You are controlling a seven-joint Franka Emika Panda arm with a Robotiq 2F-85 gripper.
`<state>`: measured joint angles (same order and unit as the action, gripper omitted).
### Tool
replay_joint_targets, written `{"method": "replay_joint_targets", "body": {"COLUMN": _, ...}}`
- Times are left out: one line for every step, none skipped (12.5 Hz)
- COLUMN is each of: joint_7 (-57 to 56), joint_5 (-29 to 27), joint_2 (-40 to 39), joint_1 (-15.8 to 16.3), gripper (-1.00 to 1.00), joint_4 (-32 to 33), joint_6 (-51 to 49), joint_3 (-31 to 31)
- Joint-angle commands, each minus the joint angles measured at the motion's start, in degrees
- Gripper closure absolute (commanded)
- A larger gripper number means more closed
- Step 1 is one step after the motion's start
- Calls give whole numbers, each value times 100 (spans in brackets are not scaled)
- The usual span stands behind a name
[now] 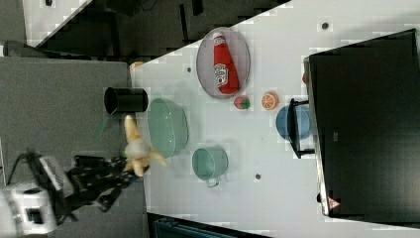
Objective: Pick banana from table and place on oven.
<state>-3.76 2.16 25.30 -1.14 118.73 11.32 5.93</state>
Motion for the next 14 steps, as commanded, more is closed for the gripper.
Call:
{"method": "replay_joint_targets", "body": {"joint_7": -1284, "joint_5": -62, "joint_2": -735, "joint_1": -180, "gripper": 50, "joint_4": 85, "joint_6": 45, "joint_3": 1112}}
{"method": "replay_joint_targets", "body": {"joint_7": -1731, "joint_5": -38, "joint_2": -929, "joint_1": -187, "gripper": 50, "joint_4": 57, "joint_6": 225, "joint_3": 1455}}
{"method": "replay_joint_targets", "body": {"joint_7": -2289, "joint_5": -37, "joint_2": -1146, "joint_1": -187, "gripper": 50, "joint_4": 23, "joint_6": 500, "joint_3": 1776}}
{"method": "replay_joint_targets", "body": {"joint_7": -2890, "joint_5": -37, "joint_2": -1374, "joint_1": -188, "gripper": 50, "joint_4": -14, "joint_6": 838, "joint_3": 2062}}
{"method": "replay_joint_targets", "body": {"joint_7": -3468, "joint_5": -37, "joint_2": -1619, "joint_1": -190, "gripper": 50, "joint_4": -69, "joint_6": 1189, "joint_3": 2319}}
{"method": "replay_joint_targets", "body": {"joint_7": -3988, "joint_5": -37, "joint_2": -1869, "joint_1": -190, "gripper": 50, "joint_4": -142, "joint_6": 1530, "joint_3": 2551}}
{"method": "replay_joint_targets", "body": {"joint_7": -4481, "joint_5": -40, "joint_2": -2121, "joint_1": -191, "gripper": 50, "joint_4": -243, "joint_6": 1795, "joint_3": 2742}}
{"method": "replay_joint_targets", "body": {"joint_7": -4855, "joint_5": -41, "joint_2": -2368, "joint_1": -193, "gripper": 50, "joint_4": -368, "joint_6": 1958, "joint_3": 2907}}
{"method": "replay_joint_targets", "body": {"joint_7": -5118, "joint_5": -56, "joint_2": -2610, "joint_1": -195, "gripper": 50, "joint_4": -512, "joint_6": 2011, "joint_3": 3051}}
{"method": "replay_joint_targets", "body": {"joint_7": -5328, "joint_5": -71, "joint_2": -2837, "joint_1": -196, "gripper": 50, "joint_4": -661, "joint_6": 2010, "joint_3": 3148}}
{"method": "replay_joint_targets", "body": {"joint_7": -5505, "joint_5": -76, "joint_2": -3036, "joint_1": -198, "gripper": 50, "joint_4": -805, "joint_6": 2009, "joint_3": 3201}}
{"method": "replay_joint_targets", "body": {"joint_7": -5644, "joint_5": -77, "joint_2": -3196, "joint_1": -201, "gripper": 50, "joint_4": -929, "joint_6": 2009, "joint_3": 3227}}
{"method": "replay_joint_targets", "body": {"joint_7": -5764, "joint_5": -77, "joint_2": -3309, "joint_1": -207, "gripper": 50, "joint_4": -1010, "joint_6": 2007, "joint_3": 3237}}
{"method": "replay_joint_targets", "body": {"joint_7": -5798, "joint_5": -86, "joint_2": -3377, "joint_1": -211, "gripper": 44, "joint_4": -1054, "joint_6": 2007, "joint_3": 3239}}
